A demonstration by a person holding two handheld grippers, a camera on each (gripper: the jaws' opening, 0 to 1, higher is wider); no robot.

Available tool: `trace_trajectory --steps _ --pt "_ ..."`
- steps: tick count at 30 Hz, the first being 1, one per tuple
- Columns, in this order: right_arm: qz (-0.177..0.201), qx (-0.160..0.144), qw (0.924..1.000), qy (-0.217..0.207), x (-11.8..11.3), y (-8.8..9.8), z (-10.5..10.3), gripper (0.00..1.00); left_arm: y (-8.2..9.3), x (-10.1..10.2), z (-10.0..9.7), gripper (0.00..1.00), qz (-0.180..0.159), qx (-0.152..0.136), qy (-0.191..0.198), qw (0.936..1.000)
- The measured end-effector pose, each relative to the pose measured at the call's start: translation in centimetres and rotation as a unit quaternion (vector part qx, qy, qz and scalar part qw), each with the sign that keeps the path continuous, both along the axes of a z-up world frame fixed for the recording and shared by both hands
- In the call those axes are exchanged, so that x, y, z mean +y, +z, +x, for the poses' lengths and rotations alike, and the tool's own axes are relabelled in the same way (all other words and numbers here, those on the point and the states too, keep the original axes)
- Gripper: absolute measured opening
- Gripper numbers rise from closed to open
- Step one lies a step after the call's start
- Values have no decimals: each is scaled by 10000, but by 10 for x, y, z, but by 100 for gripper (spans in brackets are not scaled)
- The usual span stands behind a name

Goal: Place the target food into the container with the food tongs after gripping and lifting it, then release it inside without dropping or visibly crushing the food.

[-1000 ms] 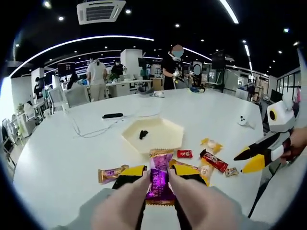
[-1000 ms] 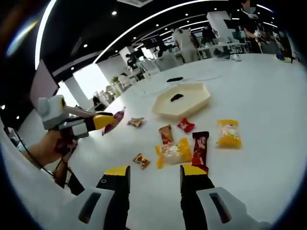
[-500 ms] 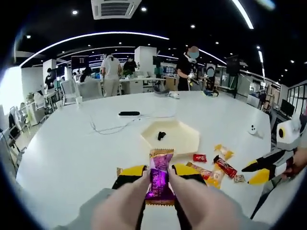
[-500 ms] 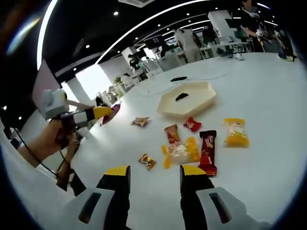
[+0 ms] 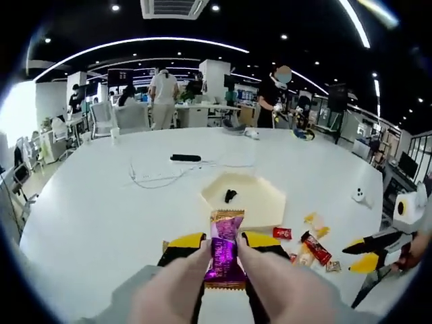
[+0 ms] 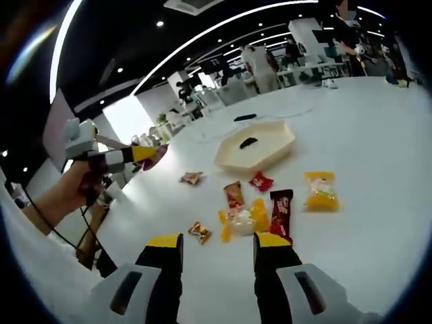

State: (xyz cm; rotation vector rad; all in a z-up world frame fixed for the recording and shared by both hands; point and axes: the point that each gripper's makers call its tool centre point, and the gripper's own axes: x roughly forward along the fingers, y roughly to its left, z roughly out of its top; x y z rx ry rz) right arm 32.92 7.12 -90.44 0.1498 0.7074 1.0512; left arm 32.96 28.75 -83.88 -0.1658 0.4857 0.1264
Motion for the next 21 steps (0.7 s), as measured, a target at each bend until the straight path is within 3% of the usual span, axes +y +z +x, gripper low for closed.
trace_trajectory --steps 11,16,21 --pt "72 -91 9994 -321 -15 5 13 44 7 -10 23 19 -4 -48 -170 9998" --pt "56 -483 9987 -182 -12 16 11 47 13 -14 32 19 7 -77 -195 9998" --pt "50 -587 9981 -200 -14 18 13 48 16 -14 37 19 61 -77 -221 9997"
